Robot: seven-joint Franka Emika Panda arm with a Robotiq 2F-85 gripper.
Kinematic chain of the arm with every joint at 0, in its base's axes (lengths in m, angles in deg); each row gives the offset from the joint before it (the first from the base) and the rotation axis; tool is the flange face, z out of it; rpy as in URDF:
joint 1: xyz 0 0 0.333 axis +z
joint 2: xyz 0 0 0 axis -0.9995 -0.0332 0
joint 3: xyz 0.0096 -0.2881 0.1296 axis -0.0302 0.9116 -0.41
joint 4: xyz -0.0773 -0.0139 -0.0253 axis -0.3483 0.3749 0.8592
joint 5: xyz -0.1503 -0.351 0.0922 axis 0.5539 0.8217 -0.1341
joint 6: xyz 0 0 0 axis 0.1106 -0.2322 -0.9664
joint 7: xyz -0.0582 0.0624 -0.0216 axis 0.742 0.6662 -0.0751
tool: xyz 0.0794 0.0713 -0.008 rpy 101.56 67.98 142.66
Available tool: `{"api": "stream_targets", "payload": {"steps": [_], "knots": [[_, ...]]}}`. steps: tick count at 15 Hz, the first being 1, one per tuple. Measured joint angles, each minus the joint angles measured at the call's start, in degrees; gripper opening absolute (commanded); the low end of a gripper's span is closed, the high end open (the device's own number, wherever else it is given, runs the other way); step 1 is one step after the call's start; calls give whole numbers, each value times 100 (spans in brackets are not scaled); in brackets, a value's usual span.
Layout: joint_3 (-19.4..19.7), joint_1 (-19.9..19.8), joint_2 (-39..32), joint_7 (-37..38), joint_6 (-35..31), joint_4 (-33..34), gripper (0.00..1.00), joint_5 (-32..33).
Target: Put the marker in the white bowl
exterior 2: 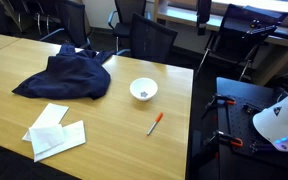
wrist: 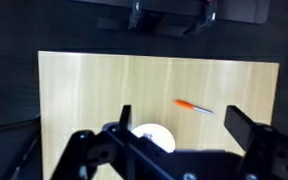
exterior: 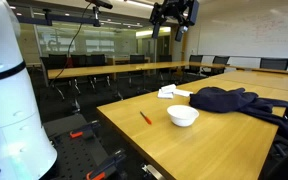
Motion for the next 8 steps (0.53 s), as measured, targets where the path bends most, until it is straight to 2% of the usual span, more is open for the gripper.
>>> {"api": "stream_targets", "payload": {"steps": [5, 8], "knots": [[0, 0, 0, 0, 0, 0, 100, 0], [-202, 5, 4, 459, -379, -97, 100, -60]]}}
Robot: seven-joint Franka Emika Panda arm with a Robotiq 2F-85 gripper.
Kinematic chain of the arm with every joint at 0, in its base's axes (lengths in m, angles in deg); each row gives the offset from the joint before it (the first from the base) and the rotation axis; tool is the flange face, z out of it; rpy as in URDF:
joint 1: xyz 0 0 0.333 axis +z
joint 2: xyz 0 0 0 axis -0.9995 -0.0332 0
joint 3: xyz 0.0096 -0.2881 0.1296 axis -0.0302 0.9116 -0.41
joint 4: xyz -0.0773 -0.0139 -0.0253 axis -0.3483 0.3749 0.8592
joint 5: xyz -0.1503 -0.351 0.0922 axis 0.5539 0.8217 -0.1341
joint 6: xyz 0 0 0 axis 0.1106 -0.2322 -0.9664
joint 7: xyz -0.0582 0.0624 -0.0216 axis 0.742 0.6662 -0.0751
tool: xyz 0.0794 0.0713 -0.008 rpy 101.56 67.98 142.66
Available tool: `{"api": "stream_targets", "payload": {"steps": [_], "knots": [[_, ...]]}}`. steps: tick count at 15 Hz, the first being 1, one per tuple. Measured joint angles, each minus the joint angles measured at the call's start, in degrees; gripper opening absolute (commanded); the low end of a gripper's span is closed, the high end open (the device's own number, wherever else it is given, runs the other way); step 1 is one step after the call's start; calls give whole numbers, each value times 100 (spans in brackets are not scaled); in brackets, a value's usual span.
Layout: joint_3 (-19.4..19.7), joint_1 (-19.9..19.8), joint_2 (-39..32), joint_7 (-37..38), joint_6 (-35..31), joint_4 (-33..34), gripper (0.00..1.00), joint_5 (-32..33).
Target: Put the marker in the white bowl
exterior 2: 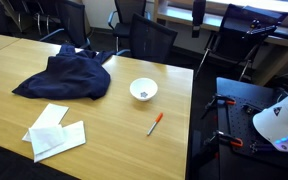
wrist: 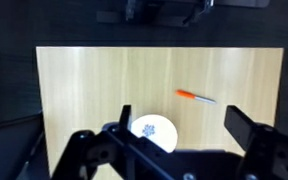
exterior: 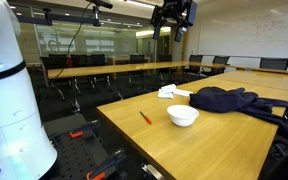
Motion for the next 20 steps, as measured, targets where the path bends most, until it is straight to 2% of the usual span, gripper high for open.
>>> {"api": "stream_targets", "payload": {"steps": [4, 7, 9, 11, 15, 20], "knots": [[-788, 410, -12, 67, -887, -586, 100, 105], [-1359, 875, -59, 50, -1194, -937, 100, 147], [-1609, 1120, -158, -71, -1351, -1005, 100, 281], [-1735, 1265, -336, -350, -1563, -983, 100, 488], [-1724, 1311, -721, -1256, -1964, -765, 100, 780], [-1716, 1313, -774, -1401, -1964, -711, 100, 786]]}}
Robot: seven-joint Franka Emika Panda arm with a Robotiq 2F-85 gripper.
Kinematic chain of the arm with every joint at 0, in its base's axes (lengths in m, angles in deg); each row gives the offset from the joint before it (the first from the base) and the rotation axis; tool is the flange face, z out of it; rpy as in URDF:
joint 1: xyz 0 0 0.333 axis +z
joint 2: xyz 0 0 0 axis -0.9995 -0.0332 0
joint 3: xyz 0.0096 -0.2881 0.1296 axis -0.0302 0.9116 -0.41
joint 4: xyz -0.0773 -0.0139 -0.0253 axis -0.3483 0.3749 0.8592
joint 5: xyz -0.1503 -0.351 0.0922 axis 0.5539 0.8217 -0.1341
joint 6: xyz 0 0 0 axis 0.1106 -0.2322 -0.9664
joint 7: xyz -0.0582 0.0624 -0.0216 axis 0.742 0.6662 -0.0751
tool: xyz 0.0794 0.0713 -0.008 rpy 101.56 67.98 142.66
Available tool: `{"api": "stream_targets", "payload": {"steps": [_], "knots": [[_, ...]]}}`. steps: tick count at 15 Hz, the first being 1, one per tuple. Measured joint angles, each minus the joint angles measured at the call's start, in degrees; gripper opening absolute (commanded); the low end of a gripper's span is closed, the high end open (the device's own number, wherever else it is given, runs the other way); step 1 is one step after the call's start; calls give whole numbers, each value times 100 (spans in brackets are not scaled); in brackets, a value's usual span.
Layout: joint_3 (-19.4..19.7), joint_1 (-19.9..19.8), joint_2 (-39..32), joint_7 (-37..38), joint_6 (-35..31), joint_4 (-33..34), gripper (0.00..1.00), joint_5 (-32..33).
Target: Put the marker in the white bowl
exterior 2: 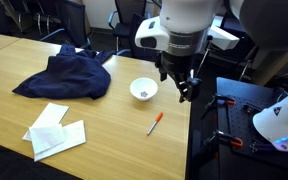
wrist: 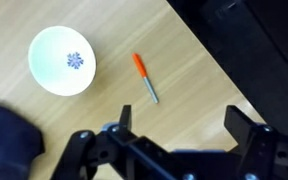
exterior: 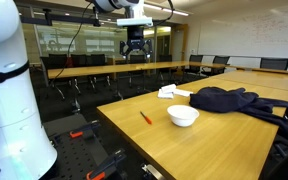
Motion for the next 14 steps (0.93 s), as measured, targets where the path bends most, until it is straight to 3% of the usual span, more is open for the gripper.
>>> {"api": "stream_targets", "payload": {"steps": [6, 14], "knots": [[127, -62, -702, -1825, -624, -52, 100, 160], [52, -451, -2431, -3954, -2910, -96, 100, 676]]}}
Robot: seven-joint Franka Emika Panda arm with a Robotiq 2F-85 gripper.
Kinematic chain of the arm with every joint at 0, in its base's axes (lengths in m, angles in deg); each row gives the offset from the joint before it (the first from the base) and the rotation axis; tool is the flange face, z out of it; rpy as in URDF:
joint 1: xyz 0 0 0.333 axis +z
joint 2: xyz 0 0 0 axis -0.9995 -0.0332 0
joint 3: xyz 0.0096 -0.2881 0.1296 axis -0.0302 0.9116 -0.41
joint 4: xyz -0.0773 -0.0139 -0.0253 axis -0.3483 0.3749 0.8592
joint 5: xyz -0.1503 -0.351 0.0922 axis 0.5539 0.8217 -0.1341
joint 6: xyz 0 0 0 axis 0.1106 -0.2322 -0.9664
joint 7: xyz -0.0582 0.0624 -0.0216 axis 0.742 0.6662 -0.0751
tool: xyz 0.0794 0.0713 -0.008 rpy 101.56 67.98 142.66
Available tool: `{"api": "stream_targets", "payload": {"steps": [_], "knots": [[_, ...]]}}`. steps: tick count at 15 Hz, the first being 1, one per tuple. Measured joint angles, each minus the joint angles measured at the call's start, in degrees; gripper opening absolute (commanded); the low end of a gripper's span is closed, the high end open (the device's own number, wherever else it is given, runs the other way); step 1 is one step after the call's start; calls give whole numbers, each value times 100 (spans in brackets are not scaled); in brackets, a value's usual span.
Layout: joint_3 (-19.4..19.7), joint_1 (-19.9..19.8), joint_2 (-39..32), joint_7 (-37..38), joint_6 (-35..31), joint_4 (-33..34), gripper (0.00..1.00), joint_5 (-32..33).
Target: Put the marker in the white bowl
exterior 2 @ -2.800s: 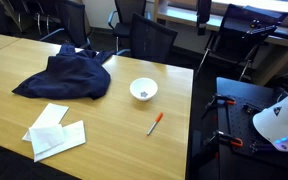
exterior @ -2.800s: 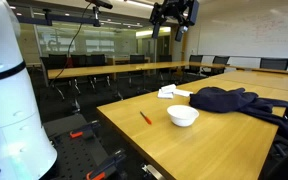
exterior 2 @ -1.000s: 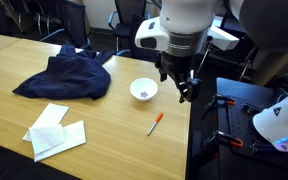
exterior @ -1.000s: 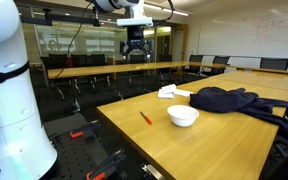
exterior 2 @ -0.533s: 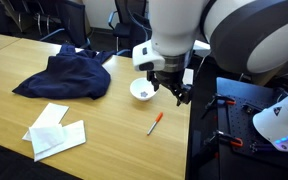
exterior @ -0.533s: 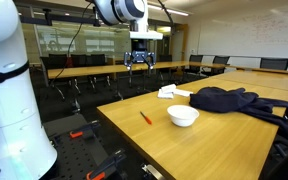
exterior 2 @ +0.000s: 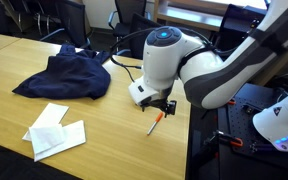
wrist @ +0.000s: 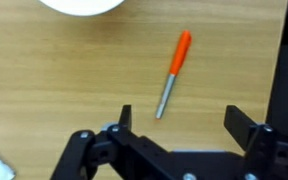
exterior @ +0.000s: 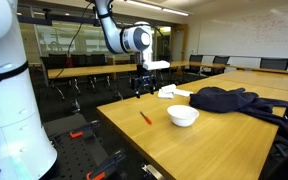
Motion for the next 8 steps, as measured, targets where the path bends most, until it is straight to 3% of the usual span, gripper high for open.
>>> {"api": "stream_targets", "payload": {"steps": [4, 8], "knots": [[-217, -375, -549, -532, -939, -150, 100, 2], [-387, -595, -972, -470, -1114, -176, 100, -2]]}}
